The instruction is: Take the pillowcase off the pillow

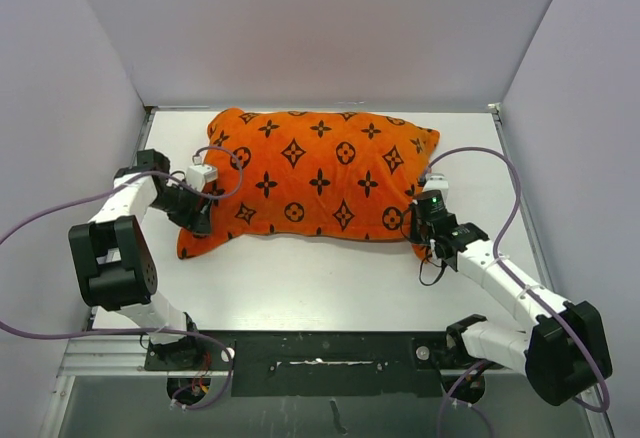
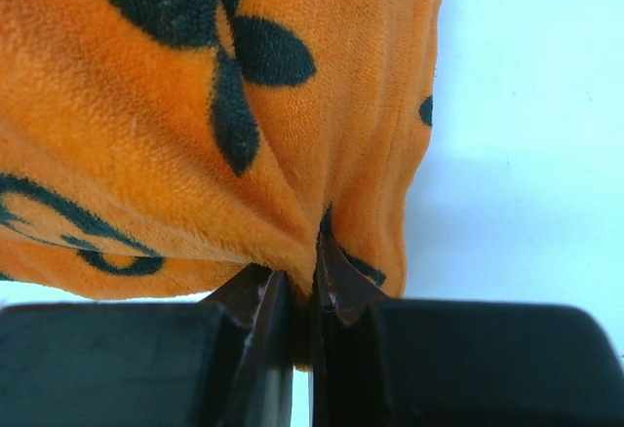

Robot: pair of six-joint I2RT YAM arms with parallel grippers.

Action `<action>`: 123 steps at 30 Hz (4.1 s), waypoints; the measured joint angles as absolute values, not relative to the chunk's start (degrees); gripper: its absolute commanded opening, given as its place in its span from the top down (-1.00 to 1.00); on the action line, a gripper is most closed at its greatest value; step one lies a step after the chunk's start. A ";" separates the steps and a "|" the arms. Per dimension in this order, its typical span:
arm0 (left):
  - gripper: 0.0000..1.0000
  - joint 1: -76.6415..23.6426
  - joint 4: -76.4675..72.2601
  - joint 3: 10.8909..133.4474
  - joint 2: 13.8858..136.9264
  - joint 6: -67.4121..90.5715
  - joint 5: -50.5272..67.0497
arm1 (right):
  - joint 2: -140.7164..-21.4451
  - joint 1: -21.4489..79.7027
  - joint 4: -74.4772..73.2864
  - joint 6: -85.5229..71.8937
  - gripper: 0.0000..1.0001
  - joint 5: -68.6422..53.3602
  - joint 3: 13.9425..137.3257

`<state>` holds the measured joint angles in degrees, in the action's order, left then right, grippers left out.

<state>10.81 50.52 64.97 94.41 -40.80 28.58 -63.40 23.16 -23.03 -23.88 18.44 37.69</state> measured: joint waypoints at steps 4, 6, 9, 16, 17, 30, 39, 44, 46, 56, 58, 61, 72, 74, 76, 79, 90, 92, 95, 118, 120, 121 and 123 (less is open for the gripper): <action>-0.13 10.46 50.19 62.63 93.38 -42.72 27.20 | -63.70 23.16 -22.98 -24.51 1.00 18.20 37.69; -0.13 10.28 48.84 60.10 92.47 -43.11 26.46 | -64.10 23.16 -22.94 -24.56 1.00 18.00 37.71; -0.10 10.09 45.01 56.38 91.70 -43.81 24.95 | -64.55 23.16 -22.94 -24.69 1.00 17.80 37.71; 0.74 9.78 27.29 49.52 91.72 -41.82 17.76 | -64.53 22.90 -22.90 -25.12 1.00 17.21 37.71; 0.91 9.78 26.13 49.47 91.72 -41.19 17.34 | -64.47 22.90 -22.92 -25.15 1.00 17.08 37.71; 1.00 9.39 34.26 58.06 78.70 -33.71 24.40 | -57.04 25.08 -29.32 -24.36 1.00 17.15 42.72; 1.00 10.00 47.86 71.88 71.02 -30.65 27.51 | -48.88 35.22 -41.71 -24.56 1.00 23.33 52.29; 1.00 10.61 55.79 82.96 68.51 -30.00 27.42 | -43.92 36.01 -49.50 -25.45 1.00 23.59 59.31; 1.00 10.59 56.64 87.70 67.88 -28.95 27.18 | -42.48 36.05 -51.90 -25.85 1.00 23.46 62.74; 1.00 10.59 59.86 112.03 69.69 -22.61 25.76 | -42.57 36.07 -59.96 -26.33 1.00 19.73 81.03; 1.00 10.59 59.79 114.83 70.28 -22.52 25.69 | -43.68 36.10 -60.25 -26.57 1.00 19.31 83.72; 1.00 10.55 59.00 114.59 70.81 -22.76 24.40 | -45.91 36.10 -59.77 -26.63 1.00 19.25 85.25; 1.00 2.35 40.84 94.45 87.68 -30.63 4.12 | -71.18 16.67 -45.93 -25.12 1.00 4.47 78.19; 1.00 0.99 37.56 94.19 92.86 -31.24 0.93 | -76.29 12.32 -42.04 -24.99 1.00 2.72 76.75; 1.00 -0.21 35.79 95.57 97.25 -31.35 -1.56 | -80.86 10.72 -39.05 -24.40 1.00 1.80 76.73; 0.82 -1.15 35.27 100.20 102.19 -31.14 -4.36 | -85.71 10.90 -36.73 -23.18 1.00 0.56 79.02; -0.59 -3.31 39.59 112.29 103.04 -30.22 -2.07 | -98.94 11.29 -36.12 -19.64 -0.25 2.11 96.86; -0.73 -5.39 42.17 112.20 102.30 -30.22 -0.47 | -99.33 11.29 -36.42 -19.75 -0.61 3.55 98.45; -0.75 -10.13 44.86 110.30 100.51 -29.89 2.81 | -99.72 11.29 -37.50 -19.25 -0.72 5.48 101.82; 1.00 -19.53 30.06 68.34 91.55 -26.44 9.50 | -81.54 16.80 -36.49 -19.09 -0.52 3.09 73.10; 1.00 -18.57 27.75 65.60 89.19 -26.89 9.50 | -81.54 16.34 -35.99 -19.20 -0.52 2.11 72.64; 1.00 -17.87 26.68 64.31 87.96 -27.20 9.54 | -81.58 16.03 -35.57 -19.27 -0.52 1.45 72.60; 1.00 -16.27 25.56 62.33 86.17 -27.64 9.61 | -81.69 15.64 -34.33 -19.33 -0.52 -0.05 72.60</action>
<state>-16.27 25.56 62.33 86.17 -27.64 9.61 -81.69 15.64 -34.33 -19.33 -0.05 72.60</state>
